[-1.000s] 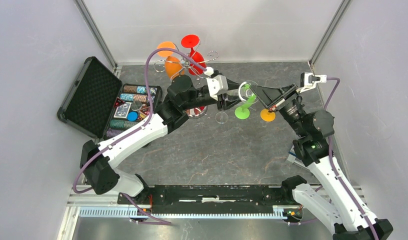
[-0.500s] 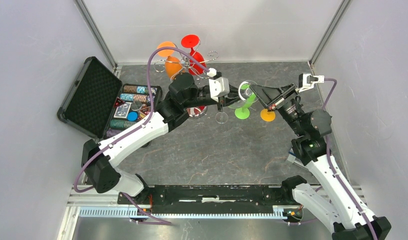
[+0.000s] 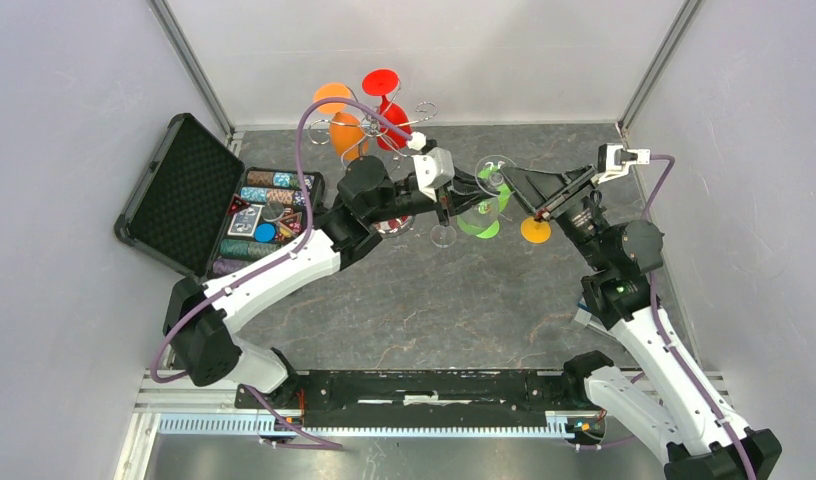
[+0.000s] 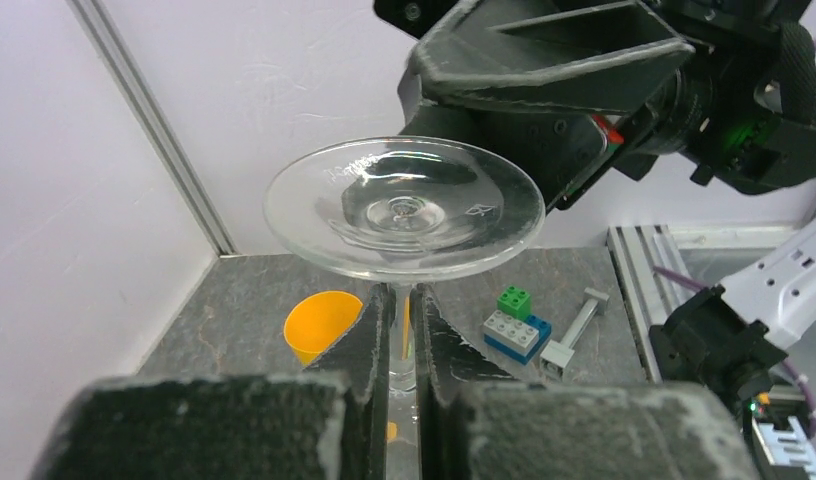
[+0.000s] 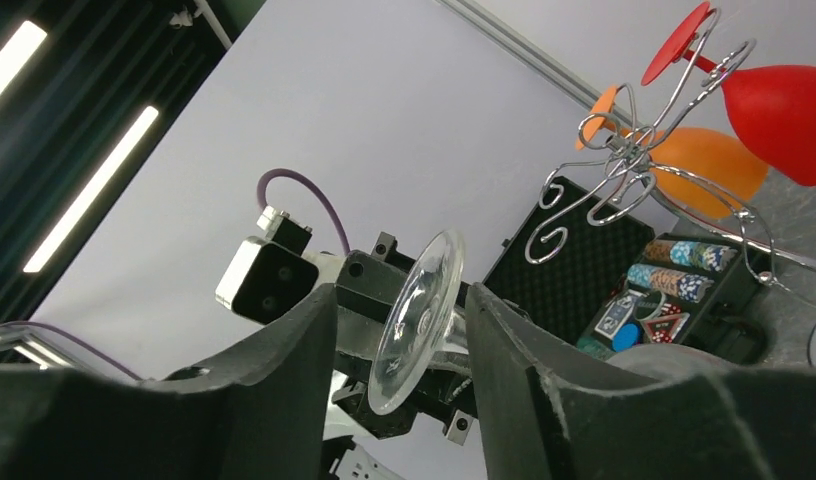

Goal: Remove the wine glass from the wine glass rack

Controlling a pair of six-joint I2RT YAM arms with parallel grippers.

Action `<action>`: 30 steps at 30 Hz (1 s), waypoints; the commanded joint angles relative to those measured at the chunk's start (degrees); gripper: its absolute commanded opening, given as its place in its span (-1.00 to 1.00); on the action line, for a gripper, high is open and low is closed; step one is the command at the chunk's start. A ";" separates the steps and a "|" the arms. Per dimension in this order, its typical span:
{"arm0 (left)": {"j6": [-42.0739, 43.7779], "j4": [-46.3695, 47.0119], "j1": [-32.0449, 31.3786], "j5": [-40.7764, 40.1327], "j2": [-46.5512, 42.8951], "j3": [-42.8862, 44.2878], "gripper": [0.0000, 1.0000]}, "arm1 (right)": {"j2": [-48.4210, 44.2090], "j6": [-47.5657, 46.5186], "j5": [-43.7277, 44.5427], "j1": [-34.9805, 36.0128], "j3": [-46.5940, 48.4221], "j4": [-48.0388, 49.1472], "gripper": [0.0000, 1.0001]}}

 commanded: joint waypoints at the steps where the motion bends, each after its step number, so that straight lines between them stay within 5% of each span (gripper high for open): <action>1: -9.08 12.97 0.04 -4.07 -1.76 -2.30 -0.96 | 0.15 -4.20 -0.54 0.19 1.05 0.02 0.17; 13: -21.67 20.00 0.04 -26.85 -10.81 -8.13 -0.95 | -9.21 -16.90 10.31 0.22 -4.32 -2.97 0.84; 17: -29.38 23.49 0.05 -33.33 -13.05 -8.50 -0.95 | -11.63 -16.12 12.86 0.24 -6.70 -3.88 0.89; 23: -42.97 29.21 0.04 -40.63 -13.95 -8.79 -0.96 | -8.92 -8.92 4.17 0.23 -7.84 4.66 0.85; 30: -49.04 32.84 0.04 -39.90 -12.41 -6.93 -0.96 | -3.19 3.45 -5.82 0.49 -8.31 25.37 0.74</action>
